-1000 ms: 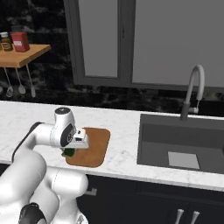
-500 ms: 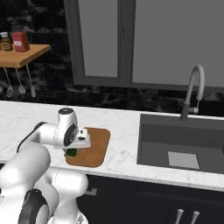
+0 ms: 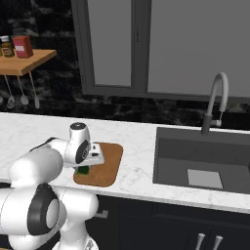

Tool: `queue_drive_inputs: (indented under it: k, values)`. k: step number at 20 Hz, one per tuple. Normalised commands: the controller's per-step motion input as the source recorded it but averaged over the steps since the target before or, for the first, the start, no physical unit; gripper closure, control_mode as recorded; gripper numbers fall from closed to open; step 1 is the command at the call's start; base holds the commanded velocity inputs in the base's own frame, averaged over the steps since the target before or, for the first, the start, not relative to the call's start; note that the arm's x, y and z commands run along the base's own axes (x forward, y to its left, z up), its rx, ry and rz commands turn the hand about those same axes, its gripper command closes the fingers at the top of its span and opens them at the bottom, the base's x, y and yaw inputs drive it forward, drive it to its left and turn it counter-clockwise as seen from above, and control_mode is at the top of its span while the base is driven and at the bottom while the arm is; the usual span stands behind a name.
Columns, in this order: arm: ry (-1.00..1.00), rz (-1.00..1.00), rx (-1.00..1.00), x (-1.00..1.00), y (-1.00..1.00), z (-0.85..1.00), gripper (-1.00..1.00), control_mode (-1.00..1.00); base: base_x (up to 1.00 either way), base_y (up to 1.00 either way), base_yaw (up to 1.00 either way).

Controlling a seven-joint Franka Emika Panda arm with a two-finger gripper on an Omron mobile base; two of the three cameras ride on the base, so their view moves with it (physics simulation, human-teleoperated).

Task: Pick up the sponge from the counter and clean the cutting board by briefly scrubbing or pressing down on the cutting board. Once finished, release the sponge.

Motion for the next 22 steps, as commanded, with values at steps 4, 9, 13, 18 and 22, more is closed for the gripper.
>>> queue_drive_inputs:
  k: [4, 9, 13, 18, 22]
  values:
    - [0.00, 0.05, 0.00, 0.40, 0.00, -0.14, 1.00, -1.00, 0.00, 0.00, 0.00]
    - [0.00, 0.01, 0.00, 0.45, 0.00, -0.05, 1.00, -1.00, 0.00, 0.00, 0.00]
    - [0.00, 0.00, 0.00, 0.50, 0.00, -0.01, 1.00, -1.00, 0.00, 0.00, 0.00]
    - [0.00, 0.00, 0.00, 0.55, 0.00, 0.00, 1.00, -1.00, 0.00, 0.00, 0.00]
    - [0.00, 0.00, 0.00, 0.64, 0.00, -0.01, 1.00, -1.00, 0.00, 0.00, 0.00]
